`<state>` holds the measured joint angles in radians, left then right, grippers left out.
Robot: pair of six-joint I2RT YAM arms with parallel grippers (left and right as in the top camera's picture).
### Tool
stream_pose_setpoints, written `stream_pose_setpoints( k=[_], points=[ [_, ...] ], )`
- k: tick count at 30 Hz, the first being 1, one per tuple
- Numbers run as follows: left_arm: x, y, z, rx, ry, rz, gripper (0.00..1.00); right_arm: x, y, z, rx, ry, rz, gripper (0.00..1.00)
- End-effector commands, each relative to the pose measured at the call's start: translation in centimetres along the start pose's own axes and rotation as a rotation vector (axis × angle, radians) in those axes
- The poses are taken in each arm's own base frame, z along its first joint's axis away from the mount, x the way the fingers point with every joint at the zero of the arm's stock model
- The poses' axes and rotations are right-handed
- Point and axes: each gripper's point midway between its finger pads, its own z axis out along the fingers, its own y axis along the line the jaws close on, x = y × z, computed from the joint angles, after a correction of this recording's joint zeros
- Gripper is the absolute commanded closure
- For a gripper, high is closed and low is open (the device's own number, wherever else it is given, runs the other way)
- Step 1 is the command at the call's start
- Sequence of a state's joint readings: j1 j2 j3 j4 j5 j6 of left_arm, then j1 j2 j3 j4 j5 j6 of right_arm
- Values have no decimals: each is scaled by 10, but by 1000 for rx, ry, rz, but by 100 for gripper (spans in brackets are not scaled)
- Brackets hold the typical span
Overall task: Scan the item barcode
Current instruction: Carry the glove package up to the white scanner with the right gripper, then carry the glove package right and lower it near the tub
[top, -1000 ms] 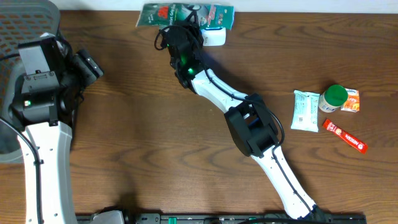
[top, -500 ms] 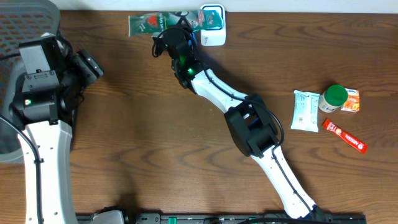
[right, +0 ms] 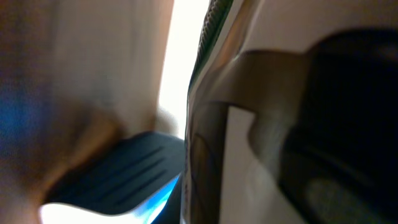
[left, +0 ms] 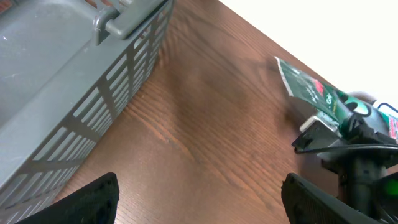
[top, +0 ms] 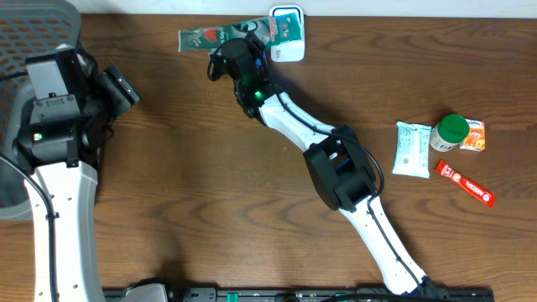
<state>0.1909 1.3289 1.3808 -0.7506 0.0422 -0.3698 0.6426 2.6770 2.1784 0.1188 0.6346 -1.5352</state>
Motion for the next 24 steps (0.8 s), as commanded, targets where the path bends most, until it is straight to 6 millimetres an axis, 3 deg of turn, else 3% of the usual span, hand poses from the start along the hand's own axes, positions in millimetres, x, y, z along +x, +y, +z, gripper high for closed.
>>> stream_pose_setpoints(
  k=[1, 6, 10, 14, 18, 21, 24],
  points=[
    [-3, 3, 3, -13, -3, -2, 16, 6, 0, 2, -26, 5, 131, 99],
    [-3, 3, 3, -13, -3, -2, 16, 12, 4, 1, -37, 38, 180, 99],
    [-3, 3, 3, -13, -3, -2, 16, 15, -13, 1, 26, 49, 226, 99],
    [-3, 3, 3, -13, -3, -2, 16, 21, -45, -5, 124, 59, 318, 99],
    [-3, 3, 3, -13, -3, -2, 16, 29, -88, -25, 148, 17, 521, 99],
    [-3, 3, 3, -13, -3, -2, 16, 28, -120, -52, 47, -101, 649, 99],
    [-3, 3, 3, -13, -3, -2, 16, 46, -157, -91, -43, -165, 850, 99]
  ],
)
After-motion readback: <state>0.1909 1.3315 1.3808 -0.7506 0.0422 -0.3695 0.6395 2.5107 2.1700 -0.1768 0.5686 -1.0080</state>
